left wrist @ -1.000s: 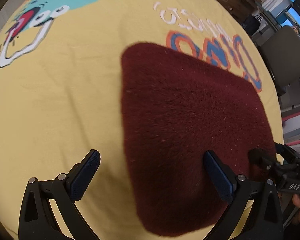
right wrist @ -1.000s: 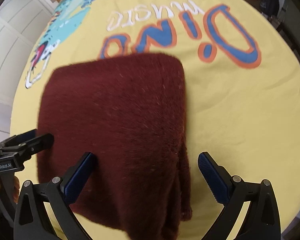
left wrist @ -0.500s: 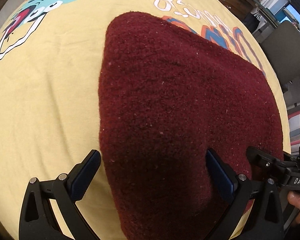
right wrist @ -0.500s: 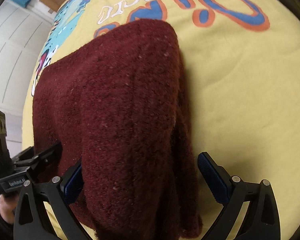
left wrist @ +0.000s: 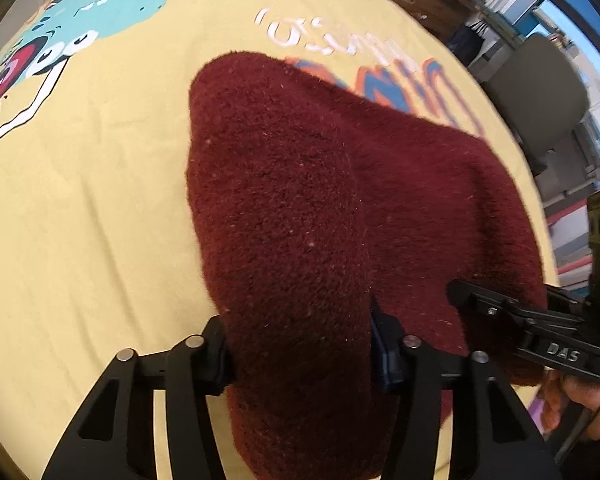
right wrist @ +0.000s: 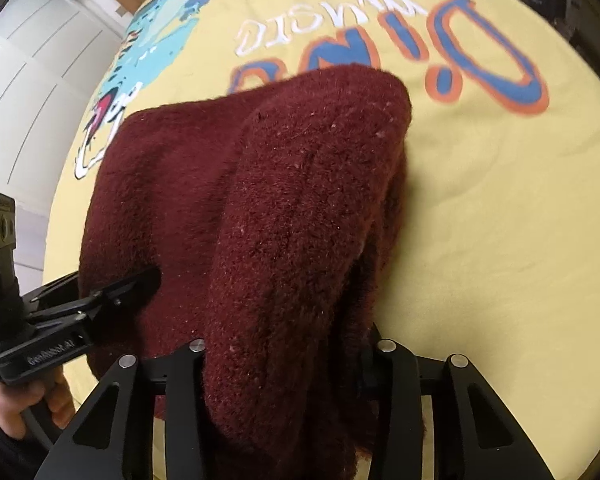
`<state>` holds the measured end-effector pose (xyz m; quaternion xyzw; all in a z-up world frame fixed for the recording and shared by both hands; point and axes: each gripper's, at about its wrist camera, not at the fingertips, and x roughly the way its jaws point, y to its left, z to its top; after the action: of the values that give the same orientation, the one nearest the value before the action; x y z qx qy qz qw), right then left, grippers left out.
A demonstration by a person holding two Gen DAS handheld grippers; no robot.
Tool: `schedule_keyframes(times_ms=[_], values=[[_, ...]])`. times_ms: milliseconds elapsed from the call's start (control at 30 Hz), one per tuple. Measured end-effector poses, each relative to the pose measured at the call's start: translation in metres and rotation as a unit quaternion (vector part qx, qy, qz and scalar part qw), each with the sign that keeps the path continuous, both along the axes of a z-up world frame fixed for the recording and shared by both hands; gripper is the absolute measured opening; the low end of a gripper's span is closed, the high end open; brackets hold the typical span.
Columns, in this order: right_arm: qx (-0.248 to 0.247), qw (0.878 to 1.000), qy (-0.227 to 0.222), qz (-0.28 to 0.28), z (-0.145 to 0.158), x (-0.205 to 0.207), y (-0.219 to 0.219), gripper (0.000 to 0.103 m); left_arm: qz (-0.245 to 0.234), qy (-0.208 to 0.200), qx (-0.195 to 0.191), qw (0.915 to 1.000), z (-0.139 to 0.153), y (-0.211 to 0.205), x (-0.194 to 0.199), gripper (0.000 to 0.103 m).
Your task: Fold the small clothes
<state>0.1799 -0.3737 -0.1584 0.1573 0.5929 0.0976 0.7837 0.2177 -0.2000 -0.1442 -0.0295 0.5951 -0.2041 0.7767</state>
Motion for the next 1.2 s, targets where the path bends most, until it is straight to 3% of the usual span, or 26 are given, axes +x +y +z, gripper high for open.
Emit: schedule_keyframes(times_ms=[200, 333, 467, 633, 700, 833, 900, 1200], values=[[0.013, 0.999, -0.034, 0.014, 0.036, 0.001, 0.03, 0.041, -0.014, -0.043, -0.021, 0.9987, 0.047, 0.035, -0.002, 0.045], [0.011, 0.998, -0.051, 0.03, 0.053, 0.009, 0.071, 0.041, 0.004, -0.057, -0.018, 0.9982, 0.056, 0.073, -0.003, 0.046], [0.001, 0.998, -0.051, 0.046, 0.047, 0.016, 0.115, 0.042, 0.028, -0.055, -0.014, 0.998, 0.05, 0.105, -0.009, 0.046], [-0.018, 0.998, -0.026, 0.055, 0.018, 0.021, 0.155, 0.044, 0.049, -0.037, 0.007, 0.9981, 0.016, 0.138, -0.022, 0.047], [-0.04, 0.997, -0.023, 0.055, 0.007, 0.022, 0.166, 0.05, 0.053, -0.028, 0.004, 0.9982, 0.003, 0.149, -0.027, 0.048], [-0.052, 0.997, -0.018, 0.046, -0.003, 0.025, 0.159, 0.067, 0.062, -0.039, 0.009, 0.9973, -0.003, 0.148, -0.032, 0.063], [-0.061, 0.997, -0.024, 0.05, 0.003, 0.027, 0.158, 0.074, 0.067, -0.032, 0.008, 0.9972, -0.005, 0.152, -0.032, 0.065], [-0.097, 0.991, -0.072, 0.055, 0.035, -0.005, 0.139, 0.085, 0.098, -0.024, 0.024, 0.9946, 0.024, 0.168, -0.036, 0.086]])
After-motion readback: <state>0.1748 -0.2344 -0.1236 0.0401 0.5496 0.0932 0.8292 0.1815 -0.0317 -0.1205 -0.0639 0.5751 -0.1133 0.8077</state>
